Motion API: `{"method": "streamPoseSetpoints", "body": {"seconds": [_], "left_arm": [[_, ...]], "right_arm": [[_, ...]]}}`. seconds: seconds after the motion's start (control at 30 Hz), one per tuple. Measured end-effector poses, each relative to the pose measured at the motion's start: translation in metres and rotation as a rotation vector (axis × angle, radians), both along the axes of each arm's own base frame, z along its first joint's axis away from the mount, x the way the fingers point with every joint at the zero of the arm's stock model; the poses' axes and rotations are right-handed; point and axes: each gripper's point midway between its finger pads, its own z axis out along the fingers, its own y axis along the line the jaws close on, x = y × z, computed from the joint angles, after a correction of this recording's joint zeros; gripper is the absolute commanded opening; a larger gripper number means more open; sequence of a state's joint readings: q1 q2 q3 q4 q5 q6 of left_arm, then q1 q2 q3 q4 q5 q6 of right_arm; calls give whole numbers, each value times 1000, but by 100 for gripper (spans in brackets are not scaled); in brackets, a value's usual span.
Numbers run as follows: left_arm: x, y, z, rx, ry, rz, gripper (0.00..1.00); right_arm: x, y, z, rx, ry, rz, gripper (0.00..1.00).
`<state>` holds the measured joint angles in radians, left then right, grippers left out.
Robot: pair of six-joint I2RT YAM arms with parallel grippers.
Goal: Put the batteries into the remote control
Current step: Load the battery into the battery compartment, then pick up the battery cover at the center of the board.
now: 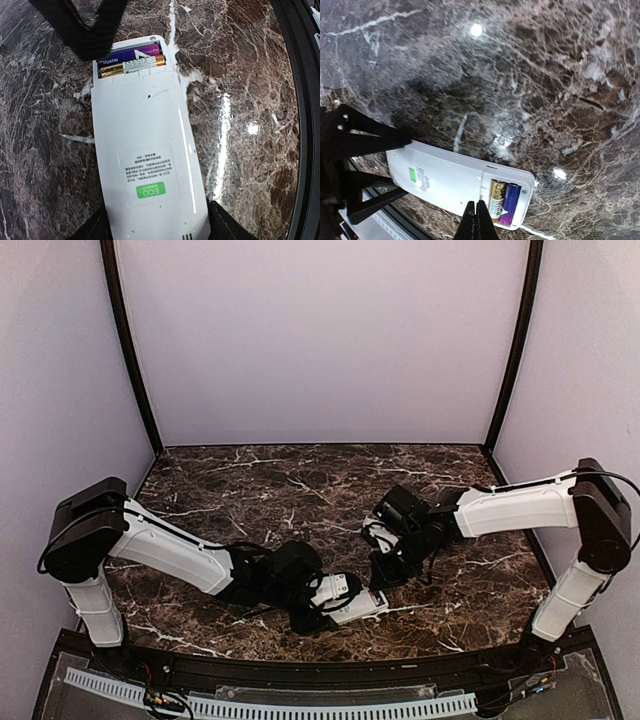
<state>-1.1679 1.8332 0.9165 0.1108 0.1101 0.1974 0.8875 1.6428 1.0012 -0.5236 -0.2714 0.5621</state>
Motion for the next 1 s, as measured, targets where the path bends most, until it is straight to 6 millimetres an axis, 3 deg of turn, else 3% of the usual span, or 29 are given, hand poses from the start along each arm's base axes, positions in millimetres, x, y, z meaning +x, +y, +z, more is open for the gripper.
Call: {"method": "streamPoseSetpoints", "body": {"seconds": [0.2,0.43,0.57,0.7,0.83,0.9,1.0], "left_arm": [[0,0,0,3,-1,1,63],[0,0,0,7,1,1,65],[0,1,1,15,4,-1,76],[-1,3,2,25,4,-4,87],[-4,10,4,50,7,-6,89],[-6,14,5,63,11,-5,90],[-7,18,16,60,10,-5,90]], "right_arm": [[-11,-14,-24,-62,47,-1,0],[-11,-14,-25,-64,48,3,0],[-6,-14,-20,-75,42,2,0],[17,-10,3,-65,-21,-16,19],[58,-12,39,-49,-155,-67,29],[76,-14,53,-48,-213,-76,39],[102,-13,69,-57,-317,3,46]]}}
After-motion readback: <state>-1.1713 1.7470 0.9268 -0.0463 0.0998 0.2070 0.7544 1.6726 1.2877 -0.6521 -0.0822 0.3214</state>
